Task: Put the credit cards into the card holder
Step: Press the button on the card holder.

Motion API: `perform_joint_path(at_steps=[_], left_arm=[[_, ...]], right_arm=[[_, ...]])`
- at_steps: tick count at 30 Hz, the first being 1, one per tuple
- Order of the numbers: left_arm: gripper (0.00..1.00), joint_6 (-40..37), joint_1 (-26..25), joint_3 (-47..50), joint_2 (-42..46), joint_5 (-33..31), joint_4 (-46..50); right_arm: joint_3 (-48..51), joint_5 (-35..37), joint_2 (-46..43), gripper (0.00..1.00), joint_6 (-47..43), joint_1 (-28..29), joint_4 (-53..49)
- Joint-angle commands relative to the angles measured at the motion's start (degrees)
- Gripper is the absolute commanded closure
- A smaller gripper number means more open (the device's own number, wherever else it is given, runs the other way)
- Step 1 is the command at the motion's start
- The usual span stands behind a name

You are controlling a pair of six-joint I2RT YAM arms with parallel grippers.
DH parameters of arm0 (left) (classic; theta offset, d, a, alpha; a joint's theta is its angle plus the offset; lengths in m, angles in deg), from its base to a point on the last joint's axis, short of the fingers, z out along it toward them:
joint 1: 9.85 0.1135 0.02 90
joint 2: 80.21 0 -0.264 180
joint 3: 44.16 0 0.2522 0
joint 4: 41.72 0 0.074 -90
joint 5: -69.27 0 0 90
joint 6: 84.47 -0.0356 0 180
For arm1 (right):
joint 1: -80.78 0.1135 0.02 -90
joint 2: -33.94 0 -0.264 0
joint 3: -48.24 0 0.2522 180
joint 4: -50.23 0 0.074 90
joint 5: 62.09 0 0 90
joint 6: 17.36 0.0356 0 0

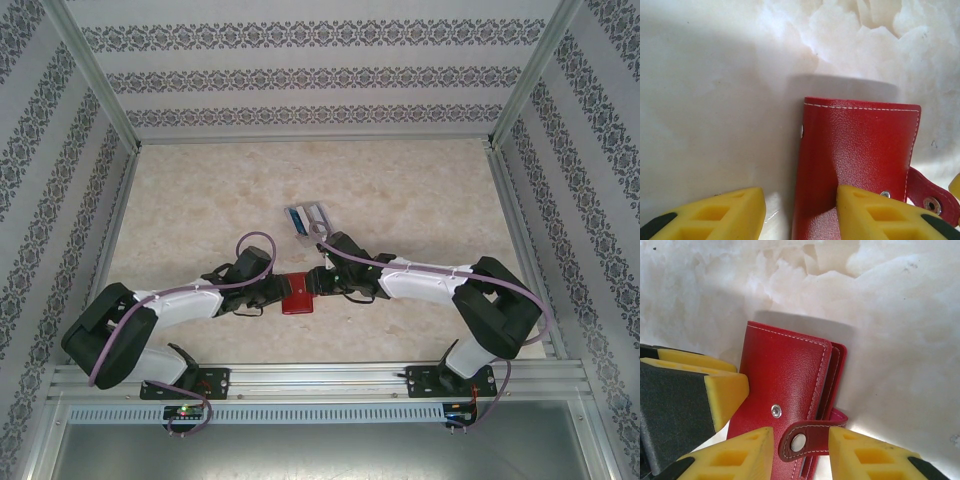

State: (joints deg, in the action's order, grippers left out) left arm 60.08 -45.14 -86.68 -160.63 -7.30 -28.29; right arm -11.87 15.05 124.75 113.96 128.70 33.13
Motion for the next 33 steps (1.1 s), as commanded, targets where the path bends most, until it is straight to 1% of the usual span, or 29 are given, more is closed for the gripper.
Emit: perform_joint_path(at_steps=[1,3,5,7,10,13,15,22,26,33], left_arm=[[0.56,0.56,-0.94,1.13,-6.39,-0.26,-1.33],[0.56,0.64,-1.01,0.99,-6.83,-0.09,-1.42],[0.56,0.58,-1.08,0.85,-7.18,0.15,-1.59],[0.56,0.69,-1.01,0.75,-7.38,0.18,-1.56],[0.57,0.91,-1.01,0.84,-7.64,0.35,-1.80],[0.57,1.07,-1.06,0.84,-7.58,0.76,-2.09],[0.59,1.16,-1.01,0.82,-7.56,1.08,-2.30],[0.61,0.89,-1.01,0.71,-7.19,1.57,-1.69],[0.62,1.48,-1.06,0.55,-7.20,2.63,-2.32],[0.64,4.40,-1.01,0.90,-5.95,3.50,-1.84]], right_arm=[[-1.85,0.40,0.90,0.64,-1.20,0.99,-0.47],[-2.40,-0.01,1.77,0.64,-1.25,1.34,-0.46],[-2.77,0.26,2.42,0.67,-1.48,1.65,-0.52],[-3.16,0.53,2.95,0.73,-1.92,1.81,-0.86],[-3.96,2.15,2.69,0.88,-2.85,2.55,-2.50],[-4.28,3.11,2.27,0.96,-3.42,3.01,-3.59],[-4.27,3.44,2.18,0.99,-3.53,3.13,-3.63],[-4.03,4.34,2.10,1.00,-3.53,3.32,-3.72],[-3.66,3.60,2.60,1.00,-2.64,3.32,-0.52],[-5.05,2.78,5.51,1.00,-0.73,3.31,2.20]])
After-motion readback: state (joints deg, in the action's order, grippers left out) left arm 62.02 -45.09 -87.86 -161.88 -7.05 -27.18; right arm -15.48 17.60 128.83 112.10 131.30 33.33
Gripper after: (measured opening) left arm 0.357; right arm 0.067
